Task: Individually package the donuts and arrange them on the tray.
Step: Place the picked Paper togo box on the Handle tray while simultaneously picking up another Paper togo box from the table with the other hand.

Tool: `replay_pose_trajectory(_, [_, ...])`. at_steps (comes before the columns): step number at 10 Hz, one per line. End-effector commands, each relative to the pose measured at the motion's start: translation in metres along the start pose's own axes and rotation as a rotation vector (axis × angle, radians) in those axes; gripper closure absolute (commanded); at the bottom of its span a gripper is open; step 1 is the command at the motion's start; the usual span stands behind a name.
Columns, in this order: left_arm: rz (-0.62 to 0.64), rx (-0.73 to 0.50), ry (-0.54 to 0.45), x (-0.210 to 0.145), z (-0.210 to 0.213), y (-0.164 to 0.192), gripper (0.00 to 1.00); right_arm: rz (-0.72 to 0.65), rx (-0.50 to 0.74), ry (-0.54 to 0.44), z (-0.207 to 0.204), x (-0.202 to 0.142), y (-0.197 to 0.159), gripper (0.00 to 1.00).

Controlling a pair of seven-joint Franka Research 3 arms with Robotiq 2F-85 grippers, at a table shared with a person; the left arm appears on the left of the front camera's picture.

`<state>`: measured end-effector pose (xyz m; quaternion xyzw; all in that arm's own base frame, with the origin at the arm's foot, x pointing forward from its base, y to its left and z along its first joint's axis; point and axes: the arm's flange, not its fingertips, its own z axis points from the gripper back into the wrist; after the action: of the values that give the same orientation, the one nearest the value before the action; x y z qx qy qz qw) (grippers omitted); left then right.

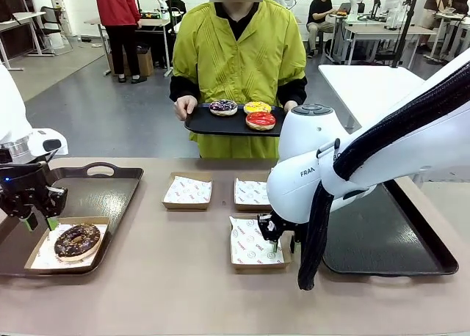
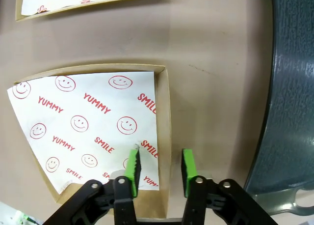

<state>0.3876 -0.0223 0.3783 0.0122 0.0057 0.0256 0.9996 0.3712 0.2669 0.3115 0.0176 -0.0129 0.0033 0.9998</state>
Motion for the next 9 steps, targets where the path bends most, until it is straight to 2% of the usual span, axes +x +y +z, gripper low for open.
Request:
replay_pose_trajectory(1, [0.008, -0.006, 0.007, -0.001, -0.001, -0.001, 0.00, -0.014, -0.006, -0.012, -0.007, -0.001, 0.002, 0.96])
replay_pose_trajectory(2, [0.006, -0.009, 0.008, -0.001, 0.000, 0.000, 0.00, -0.016, -0.008, -0.010, -0.007, -0.001, 0.002, 1.00])
replay_pose_trajectory(6, [0.006, -0.036, 0.008, -0.001, 0.005, 0.002, 0.00, -0.032, -0.009, -0.006, -0.005, 0.000, 0.001, 1.00])
replay_pose_trajectory(7, [0.006, -0.063, -0.001, -0.003, 0.009, 0.005, 0.17, -0.041, -0.033, 0.004, -0.002, -0.001, 0.004, 1.00])
replay_pose_trajectory(8, [-0.008, -0.110, -0.002, -0.007, 0.017, 0.009, 0.17, -0.006, -0.047, 0.030, 0.011, -0.005, 0.010, 1.00])
replay_pose_trajectory(9, [-0.030, -0.214, -0.011, -0.013, 0.030, 0.017, 0.17, 0.020, -0.049, 0.005, 0.035, -0.013, 0.015, 1.00])
